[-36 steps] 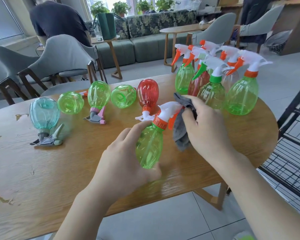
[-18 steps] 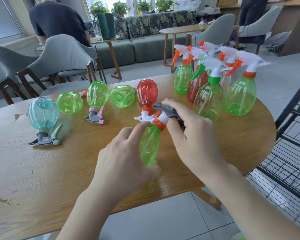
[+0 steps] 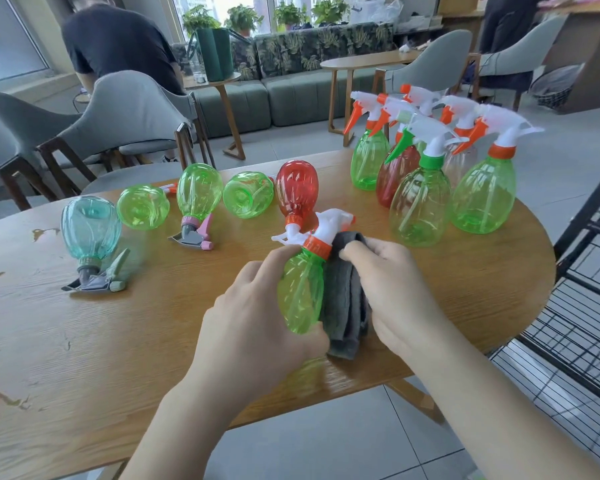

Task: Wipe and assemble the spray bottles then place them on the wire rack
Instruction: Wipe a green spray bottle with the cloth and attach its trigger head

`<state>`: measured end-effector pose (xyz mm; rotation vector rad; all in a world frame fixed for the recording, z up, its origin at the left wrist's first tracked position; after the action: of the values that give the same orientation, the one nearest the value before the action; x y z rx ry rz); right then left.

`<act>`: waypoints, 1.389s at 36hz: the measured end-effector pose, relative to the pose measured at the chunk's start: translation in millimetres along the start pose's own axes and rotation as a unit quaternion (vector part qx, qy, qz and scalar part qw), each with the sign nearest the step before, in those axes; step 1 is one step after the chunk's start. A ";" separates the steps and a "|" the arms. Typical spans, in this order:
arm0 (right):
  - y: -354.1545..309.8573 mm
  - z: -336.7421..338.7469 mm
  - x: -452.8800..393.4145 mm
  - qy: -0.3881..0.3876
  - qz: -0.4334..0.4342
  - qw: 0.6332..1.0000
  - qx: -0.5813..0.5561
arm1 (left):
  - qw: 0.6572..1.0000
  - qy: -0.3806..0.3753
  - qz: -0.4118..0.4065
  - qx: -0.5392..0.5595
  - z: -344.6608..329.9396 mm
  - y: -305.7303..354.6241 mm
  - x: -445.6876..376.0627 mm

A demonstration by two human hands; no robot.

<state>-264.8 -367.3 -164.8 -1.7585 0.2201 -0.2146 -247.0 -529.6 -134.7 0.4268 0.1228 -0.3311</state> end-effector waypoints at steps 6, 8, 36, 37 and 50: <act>11.4 -13.1 4.8 -0.035 -0.043 0.989 -0.141 | 0.984 0.008 0.020 -0.175 -1.1 9.1 0.5; 14.9 -18.7 6.3 -0.033 -0.043 0.986 -0.155 | 0.972 0.025 0.032 -0.233 -6.6 10.0 1.5; -3.7 3.3 -19.5 -0.035 0.017 0.997 -0.072 | 0.969 -0.051 0.056 0.234 -31.2 11.0 -3.0; -4.9 3.2 -17.4 -0.024 0.028 0.998 -0.057 | 0.973 -0.041 0.058 0.221 -31.5 9.9 -3.5; -32.5 18.0 20.0 0.134 0.241 0.946 0.171 | 0.981 -0.015 0.060 0.183 -30.1 16.8 -3.9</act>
<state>-239.8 -349.3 -136.0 -1.2813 0.7551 -0.1237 -246.4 -501.2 -154.7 0.7893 0.0049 -0.2416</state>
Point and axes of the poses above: each hand's wrist, its own x-axis away from the middle knuckle, its own z-axis out of the back of the hand, y = z × x, the point moved 9 cm from there along -x, towards the middle knuckle, and after that the axes turned 6 degrees about -x, right-handed, at the moved point
